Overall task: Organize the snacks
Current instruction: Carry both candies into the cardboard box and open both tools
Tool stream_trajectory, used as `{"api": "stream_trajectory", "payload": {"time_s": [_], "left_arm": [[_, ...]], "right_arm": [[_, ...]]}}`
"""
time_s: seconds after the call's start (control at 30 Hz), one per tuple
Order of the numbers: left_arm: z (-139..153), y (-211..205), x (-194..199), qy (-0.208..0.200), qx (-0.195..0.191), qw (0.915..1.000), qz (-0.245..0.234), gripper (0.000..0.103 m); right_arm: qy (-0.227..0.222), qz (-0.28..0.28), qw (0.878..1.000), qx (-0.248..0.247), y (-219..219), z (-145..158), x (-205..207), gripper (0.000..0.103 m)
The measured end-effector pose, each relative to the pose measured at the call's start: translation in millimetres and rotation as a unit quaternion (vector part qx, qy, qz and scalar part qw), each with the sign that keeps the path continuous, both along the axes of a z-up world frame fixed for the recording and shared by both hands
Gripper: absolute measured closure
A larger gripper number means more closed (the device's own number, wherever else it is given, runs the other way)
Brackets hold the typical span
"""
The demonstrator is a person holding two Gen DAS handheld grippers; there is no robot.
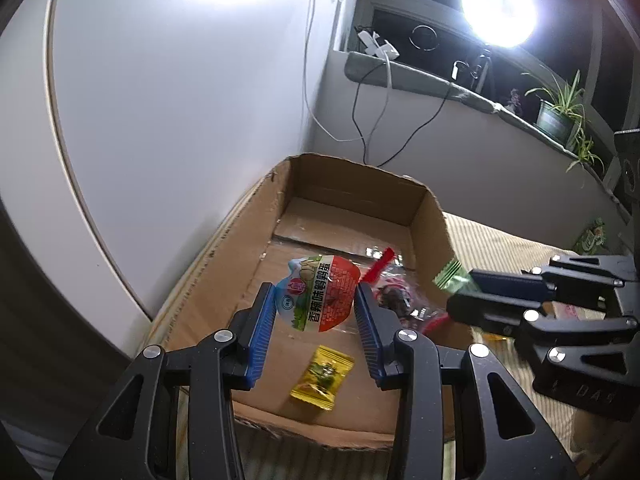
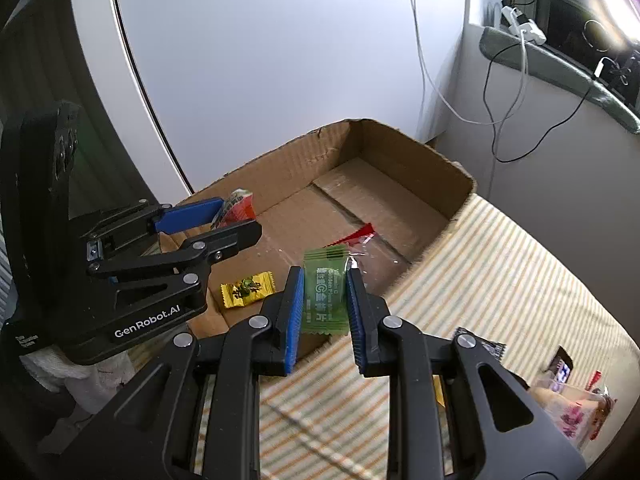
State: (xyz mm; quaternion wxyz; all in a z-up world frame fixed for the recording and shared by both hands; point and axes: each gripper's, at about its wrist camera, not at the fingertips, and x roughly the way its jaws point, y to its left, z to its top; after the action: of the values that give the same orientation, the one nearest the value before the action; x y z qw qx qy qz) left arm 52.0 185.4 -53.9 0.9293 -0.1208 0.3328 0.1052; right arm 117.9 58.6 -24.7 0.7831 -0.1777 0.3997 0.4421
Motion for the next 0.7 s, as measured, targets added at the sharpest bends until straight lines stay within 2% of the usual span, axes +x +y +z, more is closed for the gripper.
{"api": "stream_trajectory", "payload": {"time_s": [0.43, 0.5, 0.57, 0.7], "left_arm": [[-2.3, 13.4, 5.5, 0.003, -0.009, 0.9999, 0.008, 0.060], [-1.9, 13.4, 6.5, 0.003, -0.008, 0.9999, 0.010, 0.051], [-1.0, 13.9, 5.7, 0.001, -0.006, 0.9999, 0.012, 0.050], [1.6, 13.7, 4.3, -0.002, -0.005, 0.9998, 0.018, 0.050]], "right_arm": [[0.008, 0.017, 1.000, -0.012, 18.8, -13.7, 0.8, 0.079], [0.007, 0.017, 1.000, -0.012, 18.3, -13.2, -0.3, 0.069], [0.001, 0.016, 1.000, -0.010, 17.5, -12.3, -0.6, 0.055], [-0.010, 0.016, 1.000, -0.011, 13.8, -8.2, -3.7, 0.051]]}}
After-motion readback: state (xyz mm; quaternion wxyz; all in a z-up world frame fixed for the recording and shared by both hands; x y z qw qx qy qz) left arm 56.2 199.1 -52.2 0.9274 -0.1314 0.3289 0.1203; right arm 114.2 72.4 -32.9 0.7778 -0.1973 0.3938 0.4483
